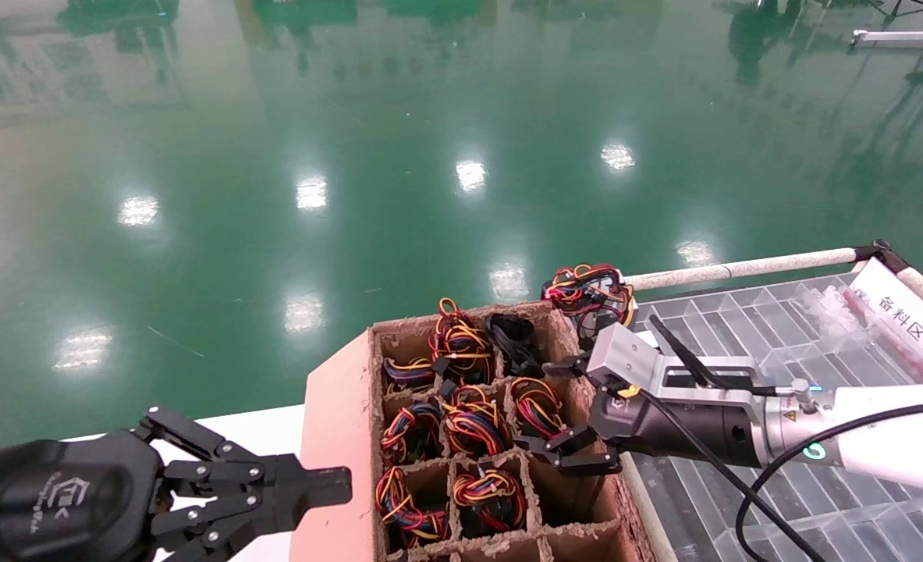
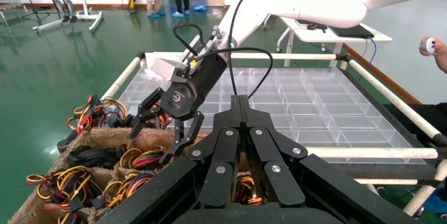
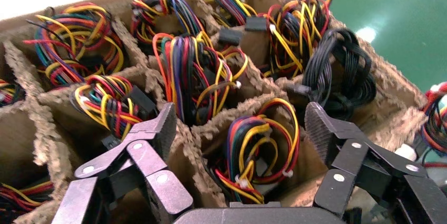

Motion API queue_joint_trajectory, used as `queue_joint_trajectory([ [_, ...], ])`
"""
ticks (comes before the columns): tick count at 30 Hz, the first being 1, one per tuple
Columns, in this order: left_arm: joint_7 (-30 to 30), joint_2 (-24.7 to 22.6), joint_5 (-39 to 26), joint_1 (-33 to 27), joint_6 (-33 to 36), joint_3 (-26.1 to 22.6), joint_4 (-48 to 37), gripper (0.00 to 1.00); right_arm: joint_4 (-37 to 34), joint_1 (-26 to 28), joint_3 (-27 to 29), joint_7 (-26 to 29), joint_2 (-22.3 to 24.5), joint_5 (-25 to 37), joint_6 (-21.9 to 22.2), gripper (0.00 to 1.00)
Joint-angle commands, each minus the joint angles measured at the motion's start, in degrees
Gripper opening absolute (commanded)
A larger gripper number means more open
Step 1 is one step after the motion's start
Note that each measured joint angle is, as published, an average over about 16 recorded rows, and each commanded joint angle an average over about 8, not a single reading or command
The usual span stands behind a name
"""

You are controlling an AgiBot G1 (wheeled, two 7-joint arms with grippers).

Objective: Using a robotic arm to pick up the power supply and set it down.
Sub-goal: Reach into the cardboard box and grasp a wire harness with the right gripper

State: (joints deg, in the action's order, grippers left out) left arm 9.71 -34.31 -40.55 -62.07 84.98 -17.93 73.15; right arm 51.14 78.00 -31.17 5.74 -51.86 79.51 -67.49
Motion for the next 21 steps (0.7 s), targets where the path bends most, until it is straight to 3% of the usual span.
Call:
queue_joint_trajectory([
  [1, 0.0, 0.0, 0.0, 0.0, 0.0, 0.0, 0.0, 0.98, 0.0, -0.1, -0.3, 0.2, 0.0, 0.6, 0.4, 0.00],
  [21, 0.0, 0.0, 0.0, 0.0, 0.0, 0.0, 0.0, 1.00, -0.8, -0.5, -1.2, 2.1, 0.3, 2.6, 1.5, 0.00],
])
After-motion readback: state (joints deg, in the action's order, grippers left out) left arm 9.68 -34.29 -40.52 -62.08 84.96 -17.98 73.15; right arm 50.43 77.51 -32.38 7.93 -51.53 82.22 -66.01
